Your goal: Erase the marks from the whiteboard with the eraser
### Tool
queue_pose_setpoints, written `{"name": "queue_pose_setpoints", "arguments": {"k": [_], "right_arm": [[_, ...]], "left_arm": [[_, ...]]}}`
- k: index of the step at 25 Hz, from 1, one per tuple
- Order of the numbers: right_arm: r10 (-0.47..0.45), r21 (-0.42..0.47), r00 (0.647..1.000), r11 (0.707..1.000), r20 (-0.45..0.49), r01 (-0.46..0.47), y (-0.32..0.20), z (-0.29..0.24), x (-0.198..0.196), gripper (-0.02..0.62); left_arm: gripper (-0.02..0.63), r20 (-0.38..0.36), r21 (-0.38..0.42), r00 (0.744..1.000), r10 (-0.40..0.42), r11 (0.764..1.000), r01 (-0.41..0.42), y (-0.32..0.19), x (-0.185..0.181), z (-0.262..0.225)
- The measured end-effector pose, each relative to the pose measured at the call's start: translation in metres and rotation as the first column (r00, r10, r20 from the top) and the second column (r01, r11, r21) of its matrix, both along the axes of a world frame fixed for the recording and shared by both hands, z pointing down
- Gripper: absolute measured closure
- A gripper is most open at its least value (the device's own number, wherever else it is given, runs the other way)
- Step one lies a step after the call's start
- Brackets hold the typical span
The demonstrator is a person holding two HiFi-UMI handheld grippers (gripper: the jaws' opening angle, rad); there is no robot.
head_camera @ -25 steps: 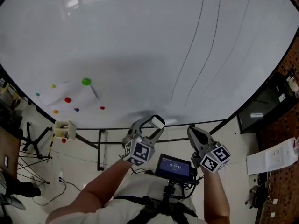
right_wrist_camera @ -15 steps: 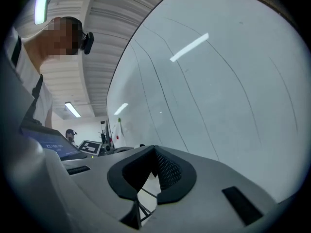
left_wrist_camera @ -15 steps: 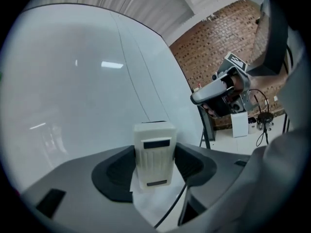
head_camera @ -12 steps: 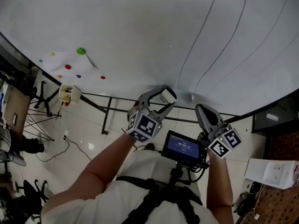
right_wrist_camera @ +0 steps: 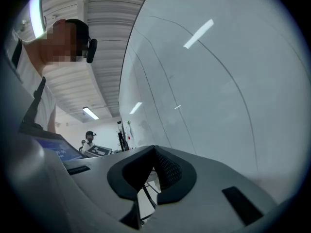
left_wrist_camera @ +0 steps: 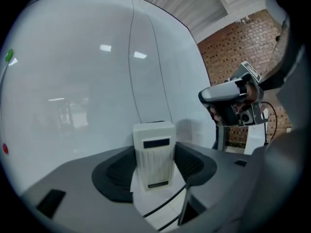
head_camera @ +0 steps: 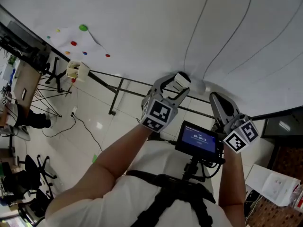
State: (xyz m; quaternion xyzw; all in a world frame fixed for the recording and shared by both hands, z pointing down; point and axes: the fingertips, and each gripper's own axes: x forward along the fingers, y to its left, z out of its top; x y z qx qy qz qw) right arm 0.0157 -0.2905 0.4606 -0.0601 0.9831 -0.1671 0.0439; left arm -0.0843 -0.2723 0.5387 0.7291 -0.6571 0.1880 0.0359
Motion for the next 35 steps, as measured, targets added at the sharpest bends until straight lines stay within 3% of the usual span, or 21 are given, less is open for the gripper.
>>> {"name": "queue_pose_setpoints", "arguments": {"k": [9, 12, 20, 28, 32, 35], "right_arm": [[-0.011, 0.073, 1.0, 0.997, 0.028, 0.009, -0.02, -0.019, 0.029, 0.584], [-0.002, 0.076, 0.999, 0.997, 0.041, -0.001, -0.025, -0.021, 0.02, 0.584], [-0.006, 0.116, 0.994, 0.993, 0.109, -0.007, -0.026, -0.055, 0.054, 0.584], [-0.021, 0.18, 0.991, 0.984, 0.135, -0.003, -0.02, -0.101, 0.066, 0.584], [-0.053, 0.214, 0.986, 0.977, 0.158, 0.018, -0.008, -0.117, 0.064, 0.584], [-0.069, 0.246, 0.986, 0.969, 0.151, 0.03, -0.004, -0.119, 0.063, 0.584]], "left_arm": [[0.325, -0.045, -0.007, 0.991, -0.123, 0.992, 0.122, -0.008, 0.003, 0.001], [0.324, -0.059, -0.006, 0.99, -0.131, 0.991, 0.131, -0.01, -0.013, 0.003], [0.324, -0.038, 0.039, 0.99, -0.137, 0.99, 0.139, -0.014, 0.007, -0.033], [0.325, 0.003, 0.169, 0.99, -0.143, 0.975, 0.141, -0.013, 0.014, -0.111], [0.324, 0.033, 0.207, 0.99, -0.138, 0.97, 0.129, -0.01, 0.014, -0.125], [0.327, 0.145, 0.199, 0.981, -0.13, 0.975, 0.1, -0.01, 0.02, -0.112]]}}
